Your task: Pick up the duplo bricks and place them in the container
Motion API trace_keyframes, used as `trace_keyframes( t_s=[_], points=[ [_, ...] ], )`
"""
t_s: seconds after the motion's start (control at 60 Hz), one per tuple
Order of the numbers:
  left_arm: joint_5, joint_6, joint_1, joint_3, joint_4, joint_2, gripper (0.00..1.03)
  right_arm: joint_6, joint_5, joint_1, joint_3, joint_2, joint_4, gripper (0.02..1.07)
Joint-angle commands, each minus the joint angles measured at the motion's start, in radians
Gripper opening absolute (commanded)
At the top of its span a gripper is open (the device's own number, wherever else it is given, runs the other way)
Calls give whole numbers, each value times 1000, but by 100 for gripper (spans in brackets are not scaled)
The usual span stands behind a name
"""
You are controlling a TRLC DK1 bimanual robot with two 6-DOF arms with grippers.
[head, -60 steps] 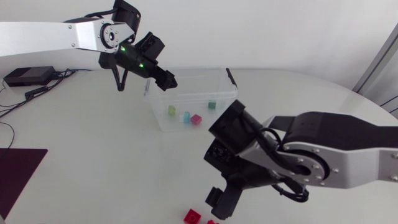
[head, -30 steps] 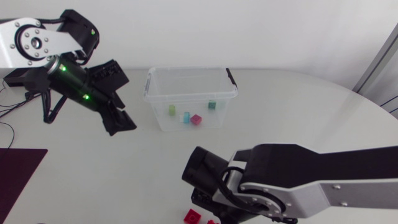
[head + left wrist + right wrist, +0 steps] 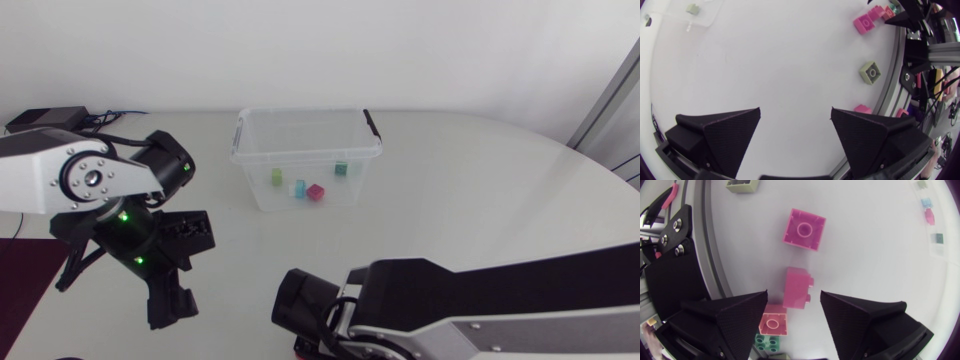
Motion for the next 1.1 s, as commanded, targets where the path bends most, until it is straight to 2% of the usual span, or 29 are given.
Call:
trace_keyframes(
  t_s=[0.0,0.1,0.2,0.233,0.4,0.517,0.75,1.083],
  points=[
    [-7,-8,-44,-42,-31,-18,98,8,-12,5,20,32,13,62],
    [-5,-25,-79,-44,-77,-18,98,5,-22,3,20,43,34,47],
    [1,-49,-110,-39,-116,-16,98,2,-36,-6,17,47,57,24],
    [1,-66,-127,-39,-125,-16,98,0,-44,-9,14,43,63,21],
    [16,-213,-214,-36,-170,43,98,6,-36,-29,-1,20,74,21],
    [18,-324,-248,-39,-171,100,98,6,-36,-46,-12,-10,85,21],
    [99,-456,-389,-88,-157,166,98,8,-36,-57,-35,-48,108,21],
    [111,-468,-353,-113,-99,378,97,-11,-30,-133,-31,-178,82,21]
  ],
)
